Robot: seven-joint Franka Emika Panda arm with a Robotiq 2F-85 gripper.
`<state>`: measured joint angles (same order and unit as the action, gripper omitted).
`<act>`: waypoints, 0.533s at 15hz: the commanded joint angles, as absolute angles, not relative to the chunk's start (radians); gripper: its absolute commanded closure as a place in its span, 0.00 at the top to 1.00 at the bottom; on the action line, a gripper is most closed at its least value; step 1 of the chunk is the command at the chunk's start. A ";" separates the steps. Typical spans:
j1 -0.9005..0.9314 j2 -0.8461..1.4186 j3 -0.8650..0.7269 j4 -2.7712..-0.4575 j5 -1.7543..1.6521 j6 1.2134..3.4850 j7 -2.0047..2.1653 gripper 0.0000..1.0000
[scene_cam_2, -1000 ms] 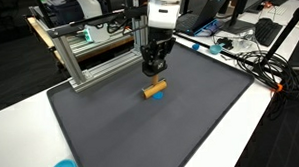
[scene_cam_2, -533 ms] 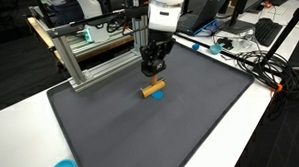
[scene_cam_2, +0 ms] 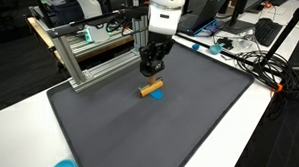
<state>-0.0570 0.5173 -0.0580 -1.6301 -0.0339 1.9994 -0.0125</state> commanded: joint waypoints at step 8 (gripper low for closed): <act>-0.070 0.580 -0.069 -1.607 -0.065 1.863 -0.039 0.22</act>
